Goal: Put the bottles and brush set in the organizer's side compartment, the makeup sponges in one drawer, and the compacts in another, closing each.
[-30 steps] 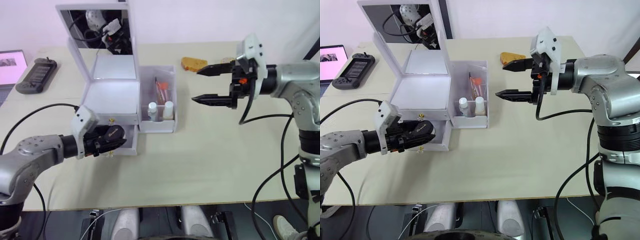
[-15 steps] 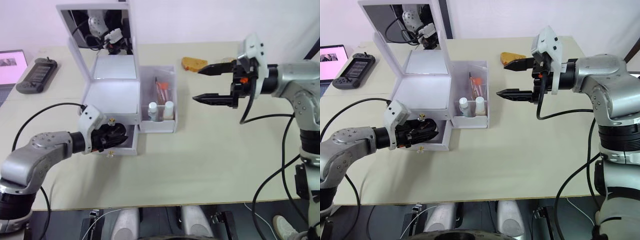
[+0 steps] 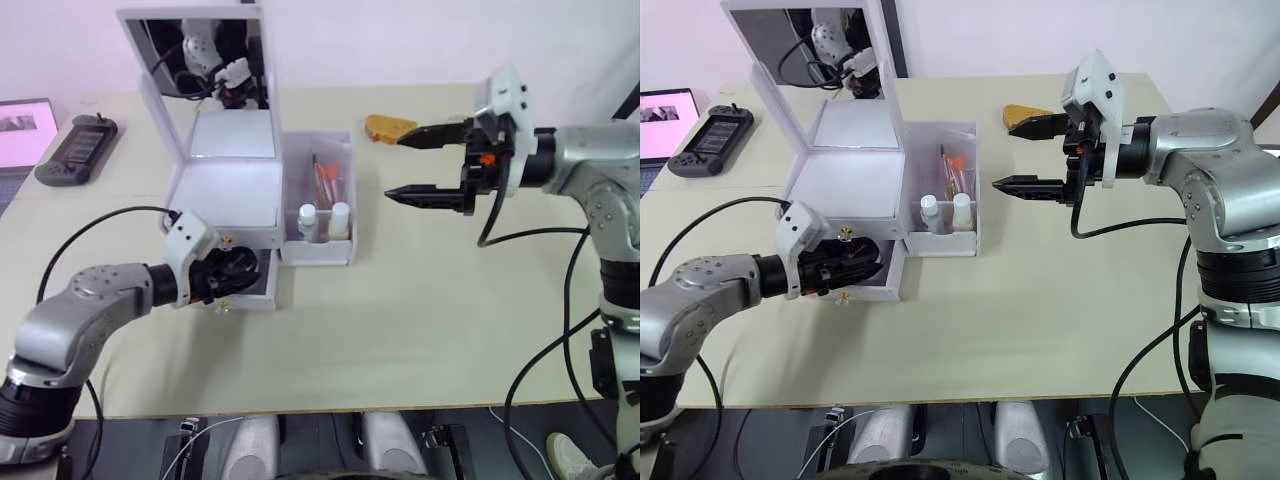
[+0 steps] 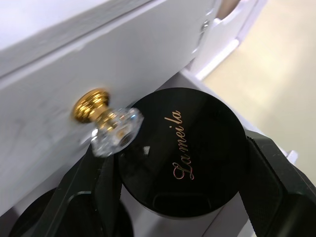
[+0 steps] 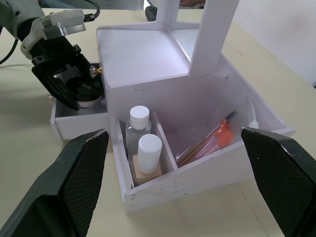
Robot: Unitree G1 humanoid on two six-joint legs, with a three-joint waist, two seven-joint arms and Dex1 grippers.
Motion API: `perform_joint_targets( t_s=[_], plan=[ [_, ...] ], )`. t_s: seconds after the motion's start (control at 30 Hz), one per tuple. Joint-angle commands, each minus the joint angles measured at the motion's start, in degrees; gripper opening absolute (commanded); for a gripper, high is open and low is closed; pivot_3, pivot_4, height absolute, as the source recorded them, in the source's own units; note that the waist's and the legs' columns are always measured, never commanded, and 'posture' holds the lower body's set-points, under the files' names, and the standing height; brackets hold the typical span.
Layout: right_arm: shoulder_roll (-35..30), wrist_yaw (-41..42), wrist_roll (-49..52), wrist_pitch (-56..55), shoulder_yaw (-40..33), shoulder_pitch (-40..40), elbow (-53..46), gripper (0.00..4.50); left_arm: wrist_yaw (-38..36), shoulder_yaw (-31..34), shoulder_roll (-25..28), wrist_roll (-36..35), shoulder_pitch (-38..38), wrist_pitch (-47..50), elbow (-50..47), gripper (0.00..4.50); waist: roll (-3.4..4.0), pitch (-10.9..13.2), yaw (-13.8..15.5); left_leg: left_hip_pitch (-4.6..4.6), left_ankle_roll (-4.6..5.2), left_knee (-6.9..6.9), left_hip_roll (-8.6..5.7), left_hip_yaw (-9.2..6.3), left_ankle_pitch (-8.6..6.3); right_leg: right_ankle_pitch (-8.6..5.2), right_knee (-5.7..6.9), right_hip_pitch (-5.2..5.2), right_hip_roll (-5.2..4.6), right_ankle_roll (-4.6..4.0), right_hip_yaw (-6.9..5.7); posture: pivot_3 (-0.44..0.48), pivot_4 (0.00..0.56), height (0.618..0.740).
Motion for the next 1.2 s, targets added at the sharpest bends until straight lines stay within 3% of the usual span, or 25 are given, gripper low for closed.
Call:
perform_joint_targets(
  t_s=[0.03,0.3,0.63,0.93,1.2],
  plan=[
    [-0.88,-0.15,0.79,-0.34,-2.54,-0.79,-1.96,4.50,-0.94,1.07,0.50,-0.45,-0.33,-0.80,-2.51,2.67,0.00,0.00,-0.04,0.00,0.00,0.00,0.00,0.00,0.00,0.00,0.00,0.00,0.00,0.00,0.00,0.000,0.150,0.740],
    [-0.09,0.54,0.50,-1.73,-1.99,-0.33,-0.57,4.50,1.00,10.42,2.28,-6.62,6.68,4.27,-12.55,2.67,0.00,0.00,-0.38,0.00,0.00,-0.04,0.00,0.00,0.00,0.00,0.00,-0.02,-0.01,0.00,0.00,0.000,0.150,0.740],
    [3.57,2.21,-0.74,-5.43,-0.10,-1.38,3.55,4.50,18.13,18.48,-6.98,-12.90,16.21,10.31,-25.27,2.67,0.00,0.00,0.03,0.07,0.00,0.04,0.00,-0.03,0.00,0.00,-0.01,0.11,-0.01,-0.01,0.00,0.000,0.150,0.740],
    [3.96,3.74,-1.43,-6.82,-0.17,-1.70,4.87,4.50,30.06,11.15,-11.27,-7.04,12.92,11.91,-24.38,2.67,-0.01,-0.01,0.10,0.11,-0.01,0.07,-0.01,-0.05,0.00,0.00,0.00,0.15,0.01,-0.01,0.00,0.000,0.150,0.740],
    [3.76,3.61,-1.74,-6.17,0.01,-2.11,4.23,4.50,32.95,7.34,-14.26,-6.08,9.26,12.58,-23.13,2.67,-0.01,-0.01,0.04,0.11,-0.01,0.05,-0.01,-0.05,0.00,0.00,-0.03,0.17,0.02,-0.01,0.00,0.000,0.150,0.740]
  ],
)
